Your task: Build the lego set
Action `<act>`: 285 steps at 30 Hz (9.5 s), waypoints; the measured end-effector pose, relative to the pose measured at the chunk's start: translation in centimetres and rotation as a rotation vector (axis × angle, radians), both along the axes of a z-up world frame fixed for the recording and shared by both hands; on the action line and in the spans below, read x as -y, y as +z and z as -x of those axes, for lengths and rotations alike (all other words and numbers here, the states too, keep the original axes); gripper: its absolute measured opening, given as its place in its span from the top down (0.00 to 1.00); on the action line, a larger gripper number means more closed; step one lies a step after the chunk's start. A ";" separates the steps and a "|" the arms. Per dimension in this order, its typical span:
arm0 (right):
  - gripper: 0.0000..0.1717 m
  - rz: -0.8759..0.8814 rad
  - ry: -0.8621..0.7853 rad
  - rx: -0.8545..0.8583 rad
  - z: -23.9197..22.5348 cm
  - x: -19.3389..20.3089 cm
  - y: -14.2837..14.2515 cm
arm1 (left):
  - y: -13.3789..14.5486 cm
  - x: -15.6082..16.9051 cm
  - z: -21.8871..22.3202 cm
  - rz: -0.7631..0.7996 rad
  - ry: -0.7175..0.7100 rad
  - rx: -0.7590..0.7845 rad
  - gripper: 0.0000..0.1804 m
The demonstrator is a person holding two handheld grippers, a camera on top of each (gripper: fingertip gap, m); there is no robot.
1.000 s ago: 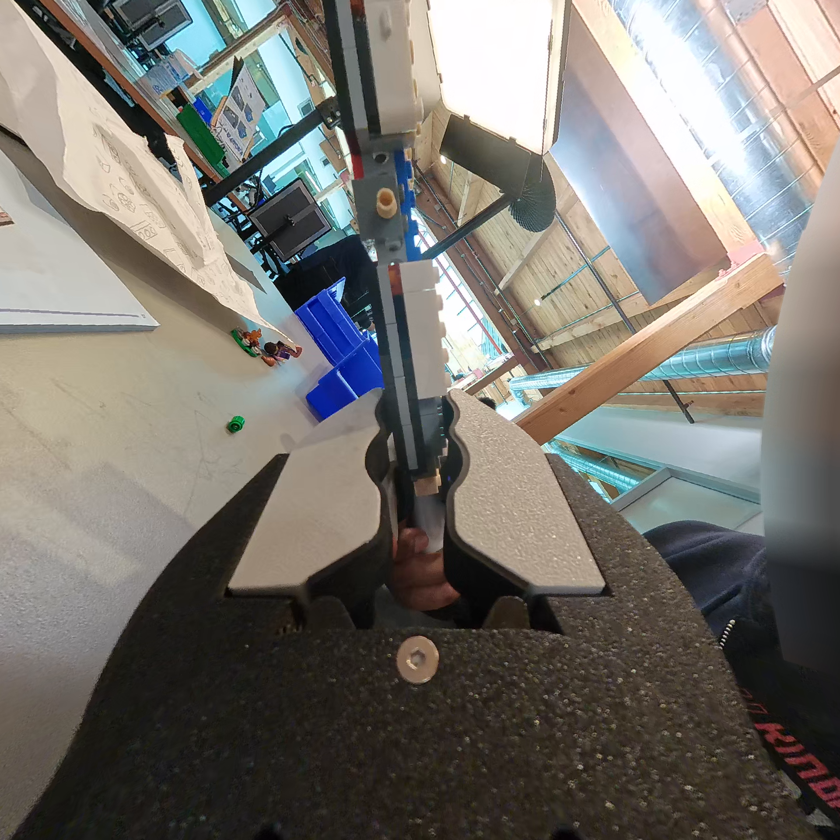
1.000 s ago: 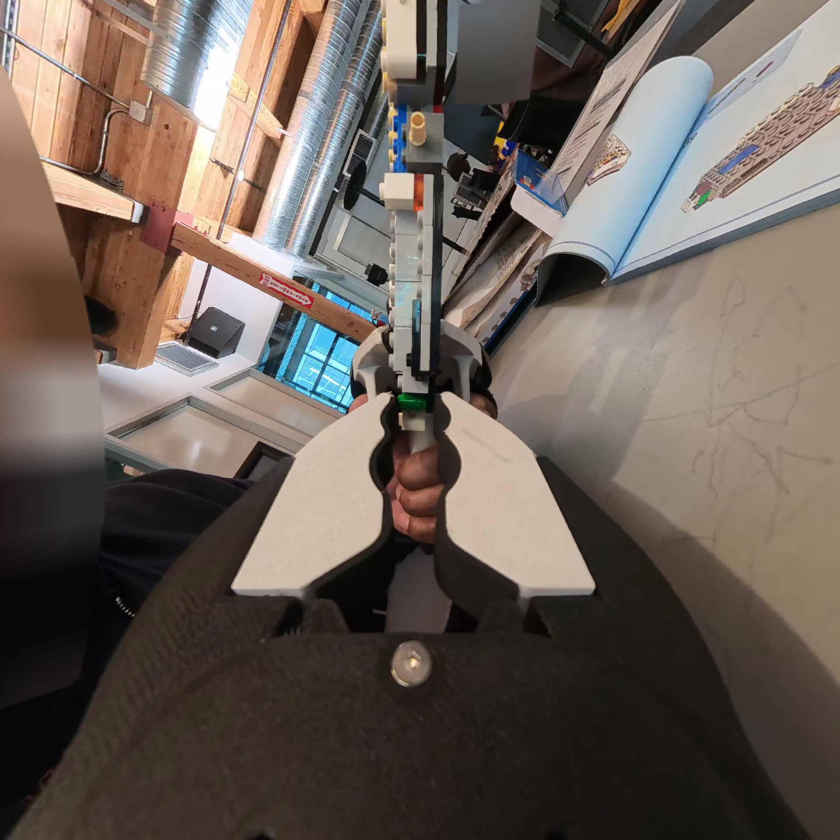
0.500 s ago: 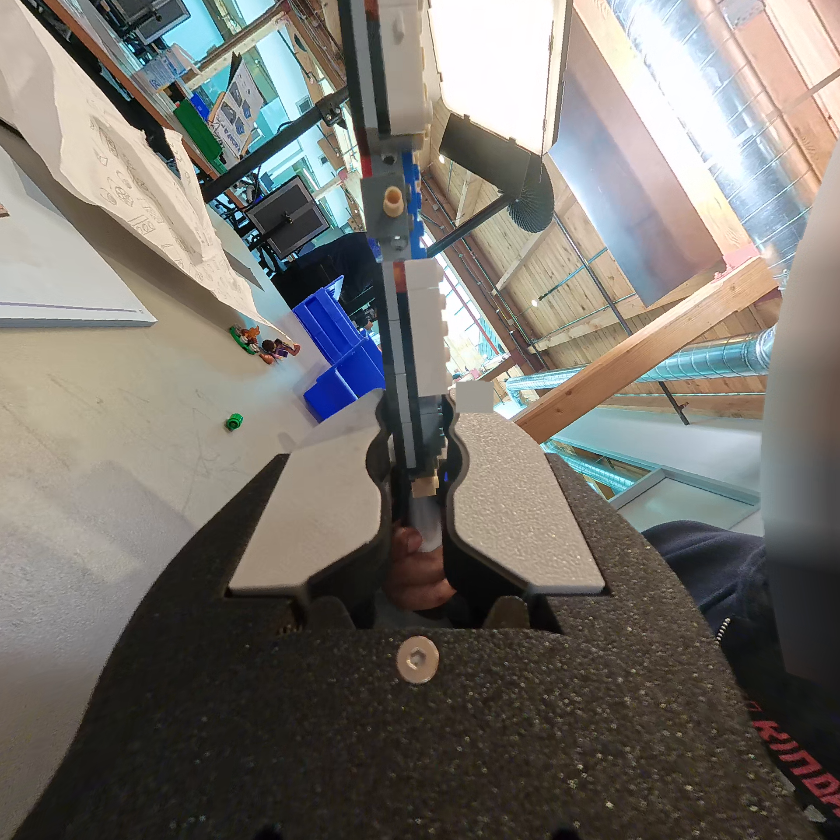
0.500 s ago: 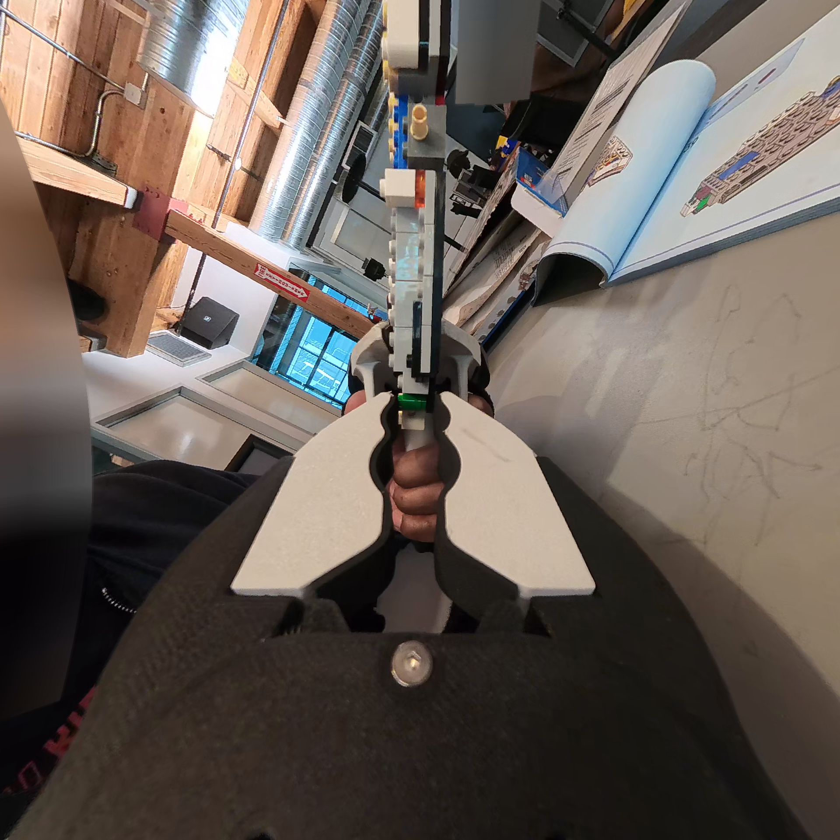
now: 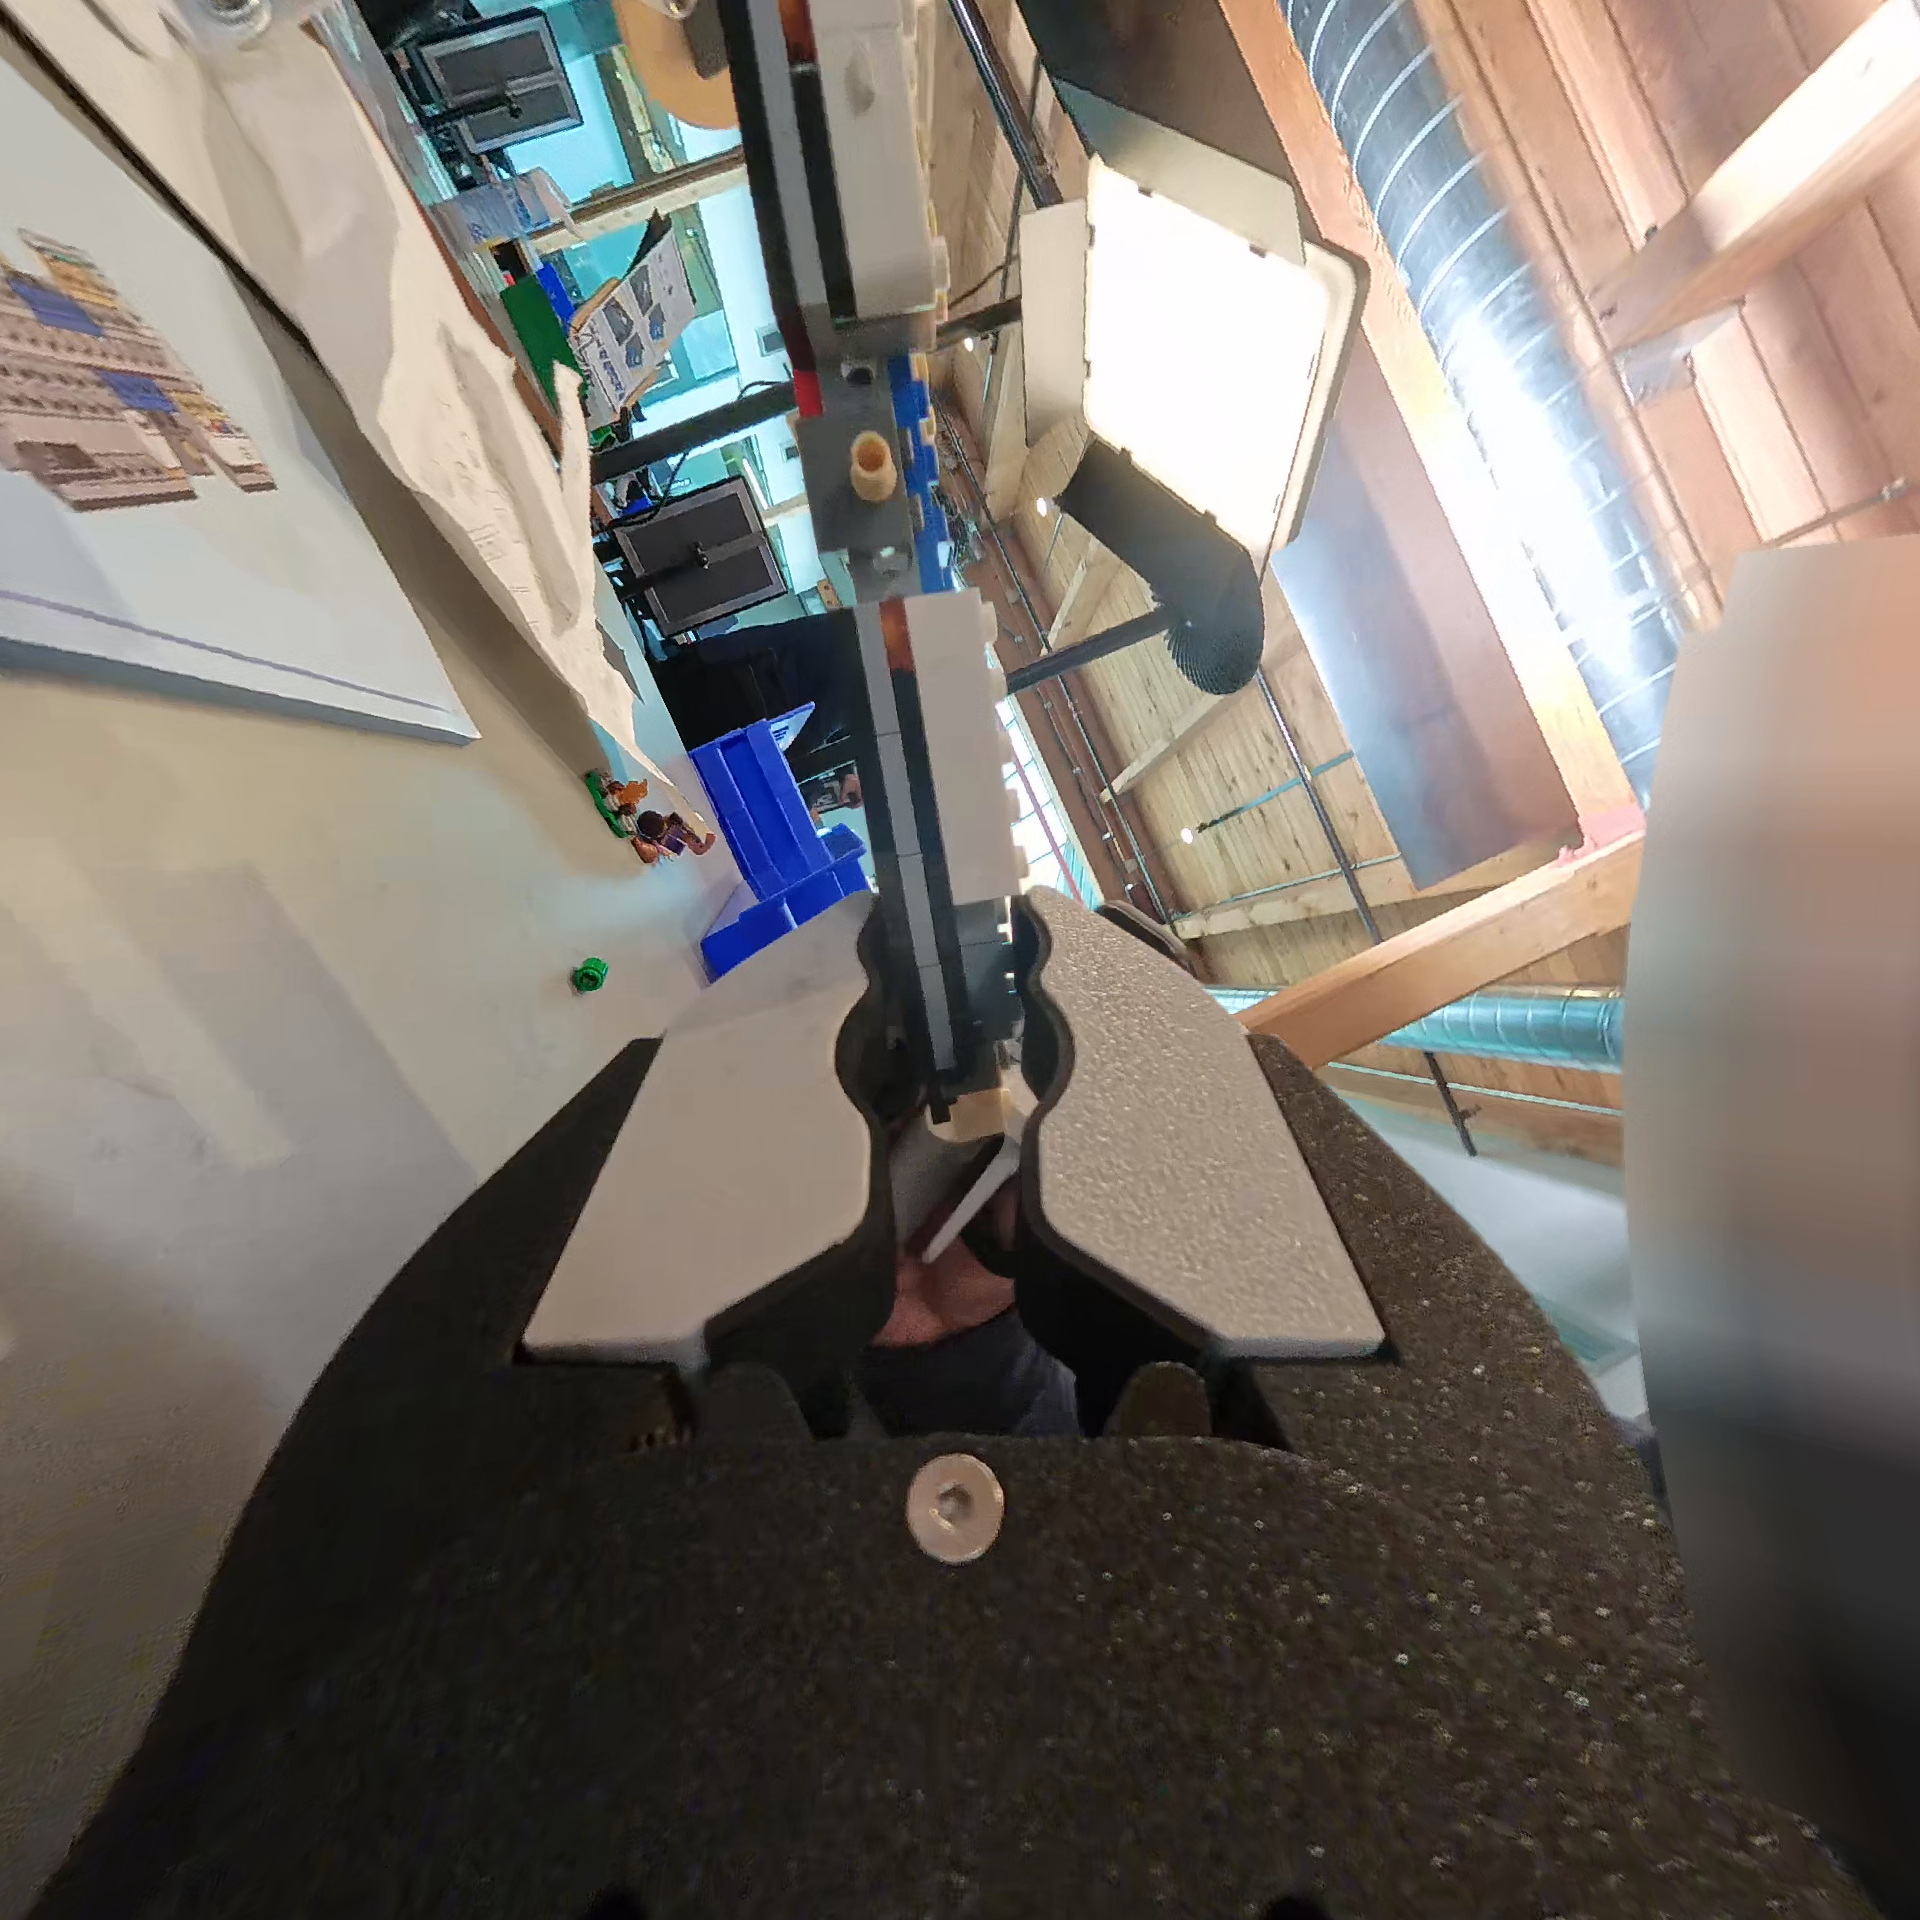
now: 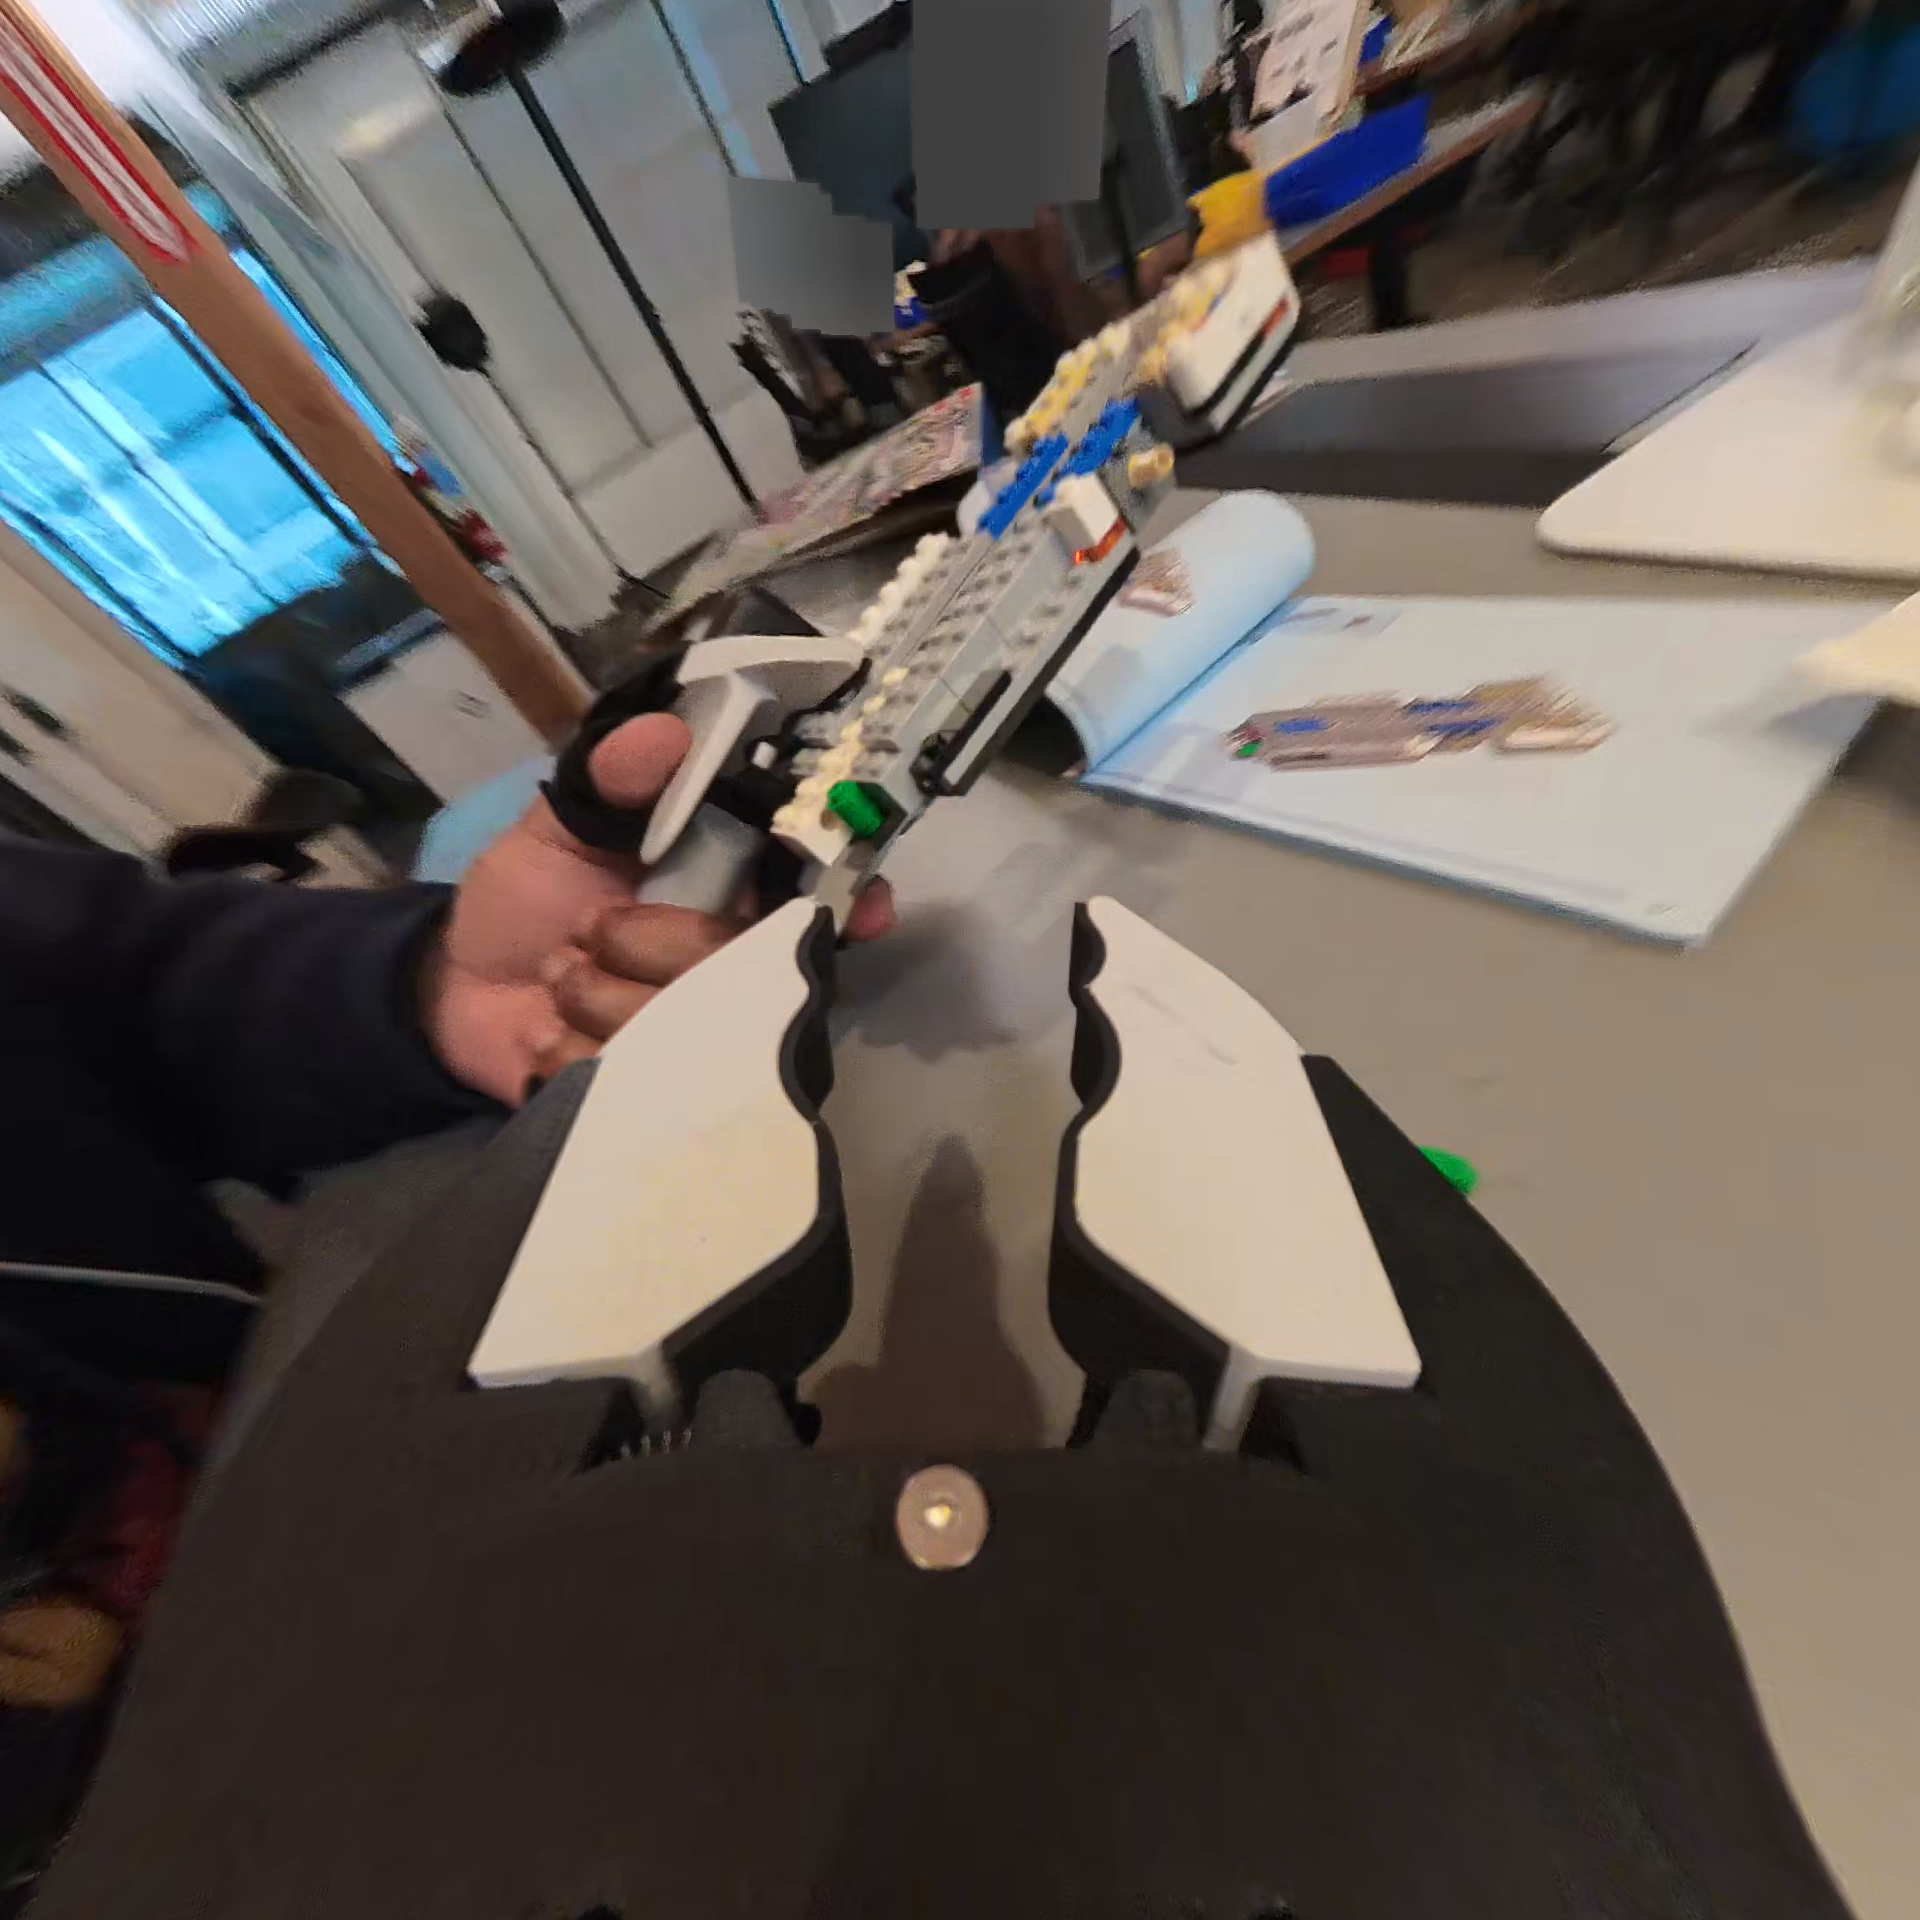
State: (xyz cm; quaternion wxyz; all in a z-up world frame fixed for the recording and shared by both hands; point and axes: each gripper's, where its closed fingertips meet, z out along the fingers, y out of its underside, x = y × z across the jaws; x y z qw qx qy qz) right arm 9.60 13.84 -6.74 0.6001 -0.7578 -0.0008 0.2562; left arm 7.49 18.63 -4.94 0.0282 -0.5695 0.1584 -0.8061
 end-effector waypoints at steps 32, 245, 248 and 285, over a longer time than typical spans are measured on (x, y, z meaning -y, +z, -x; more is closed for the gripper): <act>0.88 0.086 0.182 -0.584 1.2 0.7 2.0 | -0.1 4.8 -0.4 -0.270 -0.222 -0.034 0.87; 0.90 -0.293 -0.218 1.796 4.4 -3.6 -2.1 | -4.2 -0.2 0.5 0.173 0.040 -0.375 0.88; 0.91 -0.289 -0.208 1.791 4.4 -3.5 -2.1 | -4.3 -0.2 0.5 0.175 0.039 -0.377 0.88; 0.82 -0.284 -0.220 1.777 4.5 -3.3 -1.8 | -3.6 -0.2 0.5 0.152 0.041 -0.334 0.89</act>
